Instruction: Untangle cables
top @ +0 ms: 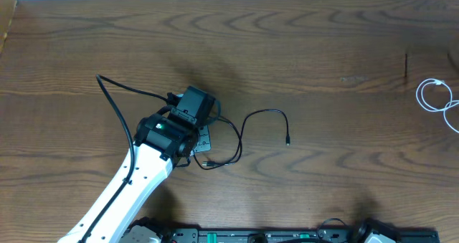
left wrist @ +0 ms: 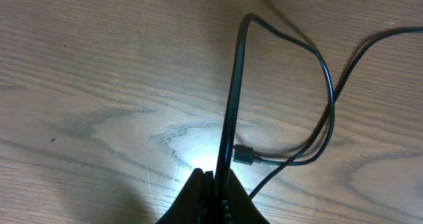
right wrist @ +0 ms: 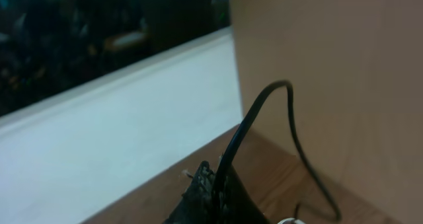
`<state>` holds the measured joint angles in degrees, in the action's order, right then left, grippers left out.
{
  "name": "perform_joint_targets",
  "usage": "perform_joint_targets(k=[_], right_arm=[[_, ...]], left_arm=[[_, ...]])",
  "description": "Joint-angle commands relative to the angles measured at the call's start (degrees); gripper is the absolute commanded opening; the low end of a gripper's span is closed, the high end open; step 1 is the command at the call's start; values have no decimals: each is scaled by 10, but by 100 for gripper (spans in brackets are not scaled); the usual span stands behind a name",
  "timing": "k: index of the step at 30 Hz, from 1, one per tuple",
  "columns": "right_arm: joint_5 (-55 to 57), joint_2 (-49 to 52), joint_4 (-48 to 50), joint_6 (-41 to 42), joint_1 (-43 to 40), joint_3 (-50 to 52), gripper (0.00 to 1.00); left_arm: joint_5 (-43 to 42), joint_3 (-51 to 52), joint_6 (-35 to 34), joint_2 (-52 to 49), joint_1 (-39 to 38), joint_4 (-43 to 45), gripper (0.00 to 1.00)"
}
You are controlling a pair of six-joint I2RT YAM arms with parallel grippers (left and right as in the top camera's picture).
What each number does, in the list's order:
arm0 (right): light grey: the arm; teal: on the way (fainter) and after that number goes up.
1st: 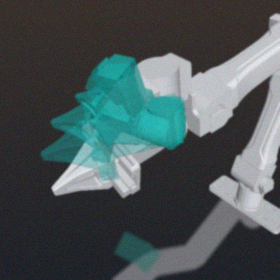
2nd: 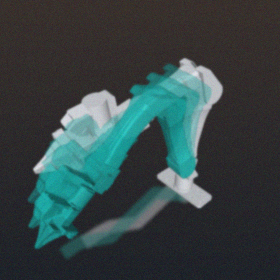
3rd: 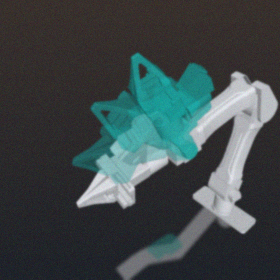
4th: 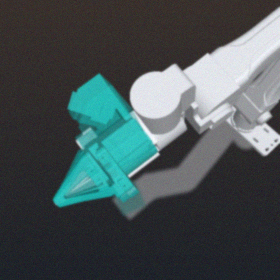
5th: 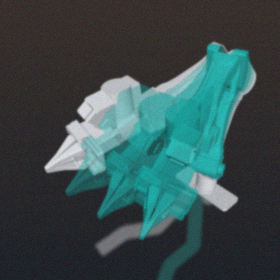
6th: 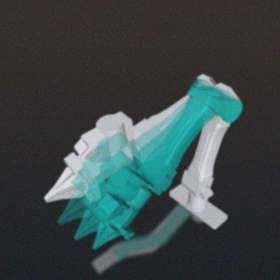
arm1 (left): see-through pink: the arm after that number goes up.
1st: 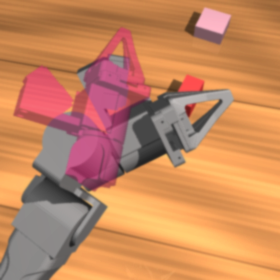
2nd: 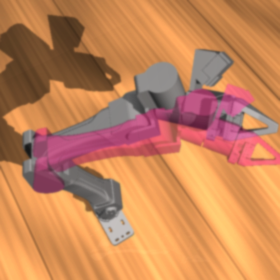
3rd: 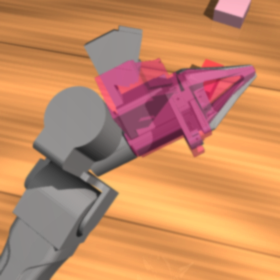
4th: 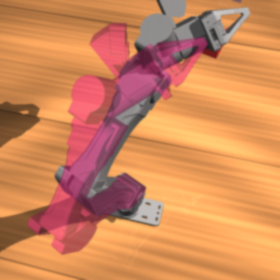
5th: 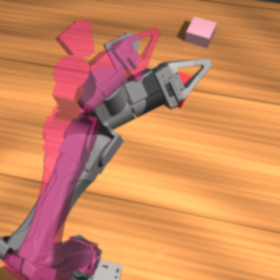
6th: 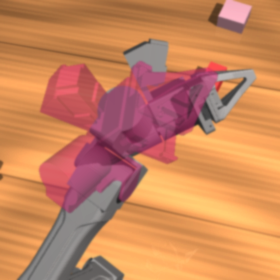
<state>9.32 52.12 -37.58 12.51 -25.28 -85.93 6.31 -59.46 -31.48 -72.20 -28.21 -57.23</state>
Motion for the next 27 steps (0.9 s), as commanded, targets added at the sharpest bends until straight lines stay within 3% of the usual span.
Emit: perform_joint_targets(k=[1,13,17,19,22,27], right_arm=[[41,-3,3,-8,-3,1,1],[64,38,-13,-8,-3,1,1],[194,50,-71,-7,-3,1,1],[287,58,-94,31,-3,1,1],[397,70,-92,85,-3,1,1],[480,101,-67,107,-3,1,1]], left_arm=[[3,-3,-3,2,3,-4,8],[3,-3,-3,2,3,-4,8],[3,-3,-3,2,3,-4,8],[3,-3,-3,2,3,-4,8],[3,-3,-3,2,3,-4,8],[3,-3,-3,2,3,-4,8]])
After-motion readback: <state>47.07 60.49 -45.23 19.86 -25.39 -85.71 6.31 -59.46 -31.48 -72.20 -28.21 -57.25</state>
